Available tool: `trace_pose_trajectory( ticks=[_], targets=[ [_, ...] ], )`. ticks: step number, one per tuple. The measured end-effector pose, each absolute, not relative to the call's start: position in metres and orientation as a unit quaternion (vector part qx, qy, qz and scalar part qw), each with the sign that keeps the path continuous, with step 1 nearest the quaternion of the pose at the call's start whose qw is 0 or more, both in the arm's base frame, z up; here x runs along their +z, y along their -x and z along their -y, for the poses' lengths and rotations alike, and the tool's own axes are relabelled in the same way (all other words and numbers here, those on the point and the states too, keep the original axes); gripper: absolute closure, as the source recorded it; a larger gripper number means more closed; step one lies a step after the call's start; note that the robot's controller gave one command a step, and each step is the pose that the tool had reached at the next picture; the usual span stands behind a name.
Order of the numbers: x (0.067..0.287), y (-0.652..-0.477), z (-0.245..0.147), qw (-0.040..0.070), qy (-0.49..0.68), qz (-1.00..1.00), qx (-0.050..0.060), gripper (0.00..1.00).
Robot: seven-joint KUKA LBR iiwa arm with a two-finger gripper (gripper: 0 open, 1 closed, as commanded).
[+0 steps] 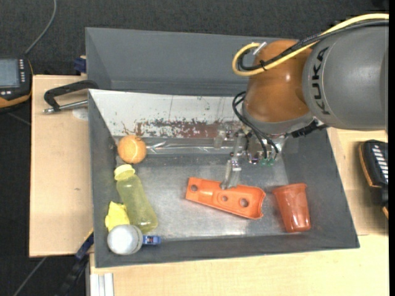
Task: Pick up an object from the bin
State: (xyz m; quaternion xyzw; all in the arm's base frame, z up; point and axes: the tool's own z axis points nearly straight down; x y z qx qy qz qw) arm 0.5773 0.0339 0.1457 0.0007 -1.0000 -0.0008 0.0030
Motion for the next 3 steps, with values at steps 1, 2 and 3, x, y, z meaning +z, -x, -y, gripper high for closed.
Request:
trace_pose_trajectory(
  ticks=[1,2,3],
  targets=[
    [0.151,-0.579,-0.034,-0.001,0.0,1.0,-0.001,0.0],
    [0.129,-0.562,-0.043,-0.006,-0.032,0.999,0.0,0.0],
    [0.098,-0.537,-0.04,0.001,-0.057,0.998,-0.002,0.0]
  ],
)
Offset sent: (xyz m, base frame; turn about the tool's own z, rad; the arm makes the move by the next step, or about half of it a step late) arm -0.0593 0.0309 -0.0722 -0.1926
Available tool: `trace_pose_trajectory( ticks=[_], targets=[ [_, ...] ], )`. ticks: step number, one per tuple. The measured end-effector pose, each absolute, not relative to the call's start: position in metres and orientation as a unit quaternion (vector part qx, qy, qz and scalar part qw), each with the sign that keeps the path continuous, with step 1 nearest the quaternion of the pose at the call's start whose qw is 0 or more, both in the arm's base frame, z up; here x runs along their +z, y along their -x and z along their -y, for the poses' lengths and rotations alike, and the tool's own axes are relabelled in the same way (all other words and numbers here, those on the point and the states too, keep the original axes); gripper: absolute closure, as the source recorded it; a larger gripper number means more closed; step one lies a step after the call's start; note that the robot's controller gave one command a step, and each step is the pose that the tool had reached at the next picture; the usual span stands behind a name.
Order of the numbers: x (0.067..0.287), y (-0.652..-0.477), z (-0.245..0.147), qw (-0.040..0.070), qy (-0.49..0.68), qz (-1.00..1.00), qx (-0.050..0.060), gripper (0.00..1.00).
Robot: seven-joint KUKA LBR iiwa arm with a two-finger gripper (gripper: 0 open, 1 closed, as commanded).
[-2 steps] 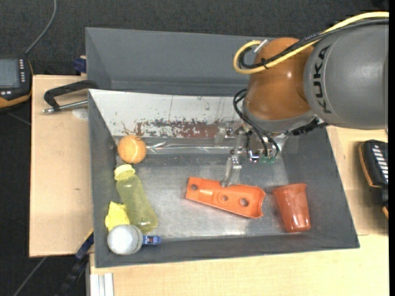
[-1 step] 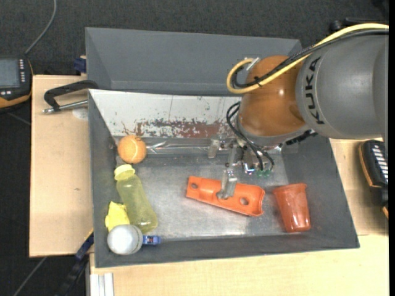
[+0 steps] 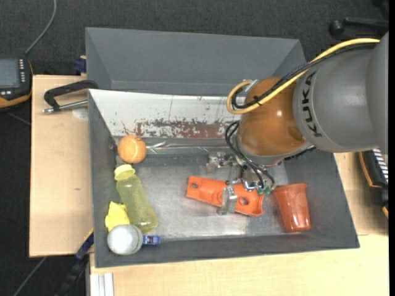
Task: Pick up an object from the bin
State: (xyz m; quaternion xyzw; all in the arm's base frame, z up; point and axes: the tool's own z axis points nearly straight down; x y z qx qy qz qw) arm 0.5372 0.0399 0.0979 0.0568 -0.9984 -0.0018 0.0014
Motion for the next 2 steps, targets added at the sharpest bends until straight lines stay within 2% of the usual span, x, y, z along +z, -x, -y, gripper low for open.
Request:
trace_pose_trajectory(
  ticks=[1,2],
  targets=[
    [0.0708,-0.592,-0.0345,-0.008,-0.19,0.982,0.0,1.0],
    [0.0708,-0.592,-0.0344,-0.008,-0.19,0.982,0.0,1.0]
  ],
)
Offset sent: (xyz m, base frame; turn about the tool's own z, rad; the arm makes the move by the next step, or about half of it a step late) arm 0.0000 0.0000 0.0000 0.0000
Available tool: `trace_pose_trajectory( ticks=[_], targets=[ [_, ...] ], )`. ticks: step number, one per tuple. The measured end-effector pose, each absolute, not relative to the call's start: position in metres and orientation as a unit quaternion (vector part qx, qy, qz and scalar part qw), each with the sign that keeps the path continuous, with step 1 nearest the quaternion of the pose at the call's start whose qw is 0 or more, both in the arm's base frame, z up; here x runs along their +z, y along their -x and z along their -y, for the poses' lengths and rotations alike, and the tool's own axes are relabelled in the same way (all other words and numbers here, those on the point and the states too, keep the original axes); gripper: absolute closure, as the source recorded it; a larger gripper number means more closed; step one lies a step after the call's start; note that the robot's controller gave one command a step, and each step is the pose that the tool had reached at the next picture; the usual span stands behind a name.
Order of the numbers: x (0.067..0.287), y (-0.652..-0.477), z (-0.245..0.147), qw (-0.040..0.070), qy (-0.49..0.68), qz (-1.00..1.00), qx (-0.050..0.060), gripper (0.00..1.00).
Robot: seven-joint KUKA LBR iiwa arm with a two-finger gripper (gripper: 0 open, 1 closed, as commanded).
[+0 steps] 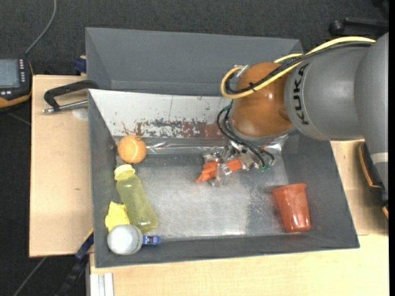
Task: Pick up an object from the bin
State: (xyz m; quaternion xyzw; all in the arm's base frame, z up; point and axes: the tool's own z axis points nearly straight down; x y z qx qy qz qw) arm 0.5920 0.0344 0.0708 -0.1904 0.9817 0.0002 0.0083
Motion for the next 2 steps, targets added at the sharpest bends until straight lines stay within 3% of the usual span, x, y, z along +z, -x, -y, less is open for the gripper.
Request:
trace_pose_trajectory(
  ticks=[2],
  targets=[
    [0.0709,-0.6002,-0.0179,0.011,0.206,-0.979,0.0,1.0]
  ],
)
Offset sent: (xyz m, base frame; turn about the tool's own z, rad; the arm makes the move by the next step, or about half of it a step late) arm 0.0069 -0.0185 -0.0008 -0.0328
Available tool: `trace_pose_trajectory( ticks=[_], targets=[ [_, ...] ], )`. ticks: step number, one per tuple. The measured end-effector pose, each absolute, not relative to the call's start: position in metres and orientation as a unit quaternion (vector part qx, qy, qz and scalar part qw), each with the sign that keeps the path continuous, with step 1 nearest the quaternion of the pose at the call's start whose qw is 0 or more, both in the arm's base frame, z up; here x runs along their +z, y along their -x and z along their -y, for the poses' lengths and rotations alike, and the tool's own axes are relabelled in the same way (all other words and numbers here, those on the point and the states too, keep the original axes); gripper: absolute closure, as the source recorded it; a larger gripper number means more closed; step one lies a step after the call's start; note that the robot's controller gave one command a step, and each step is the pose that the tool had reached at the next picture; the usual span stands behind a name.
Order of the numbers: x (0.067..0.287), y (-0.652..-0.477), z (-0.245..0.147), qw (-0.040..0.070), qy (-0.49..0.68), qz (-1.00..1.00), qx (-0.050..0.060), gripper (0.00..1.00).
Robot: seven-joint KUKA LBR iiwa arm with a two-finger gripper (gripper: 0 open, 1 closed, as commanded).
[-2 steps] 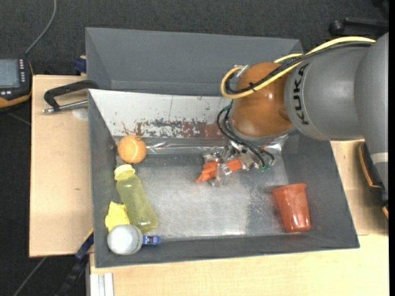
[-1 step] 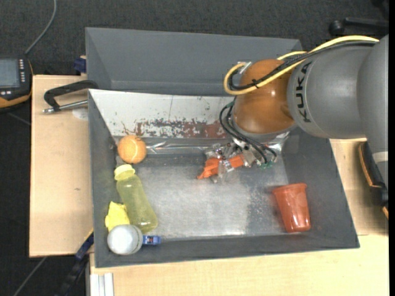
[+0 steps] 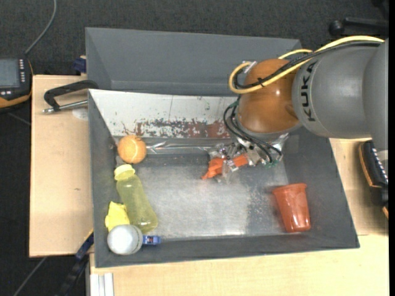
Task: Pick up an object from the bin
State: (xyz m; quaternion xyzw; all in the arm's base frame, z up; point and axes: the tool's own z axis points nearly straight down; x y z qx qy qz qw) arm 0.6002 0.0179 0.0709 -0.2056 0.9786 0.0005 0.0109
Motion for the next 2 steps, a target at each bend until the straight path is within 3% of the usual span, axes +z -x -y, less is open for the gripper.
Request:
trace_pose_trajectory(
  ticks=[2],
  targets=[
    [0.188,-0.6,-0.019,0.014,0.178,-0.984,0.001,1.0]
  ],
)
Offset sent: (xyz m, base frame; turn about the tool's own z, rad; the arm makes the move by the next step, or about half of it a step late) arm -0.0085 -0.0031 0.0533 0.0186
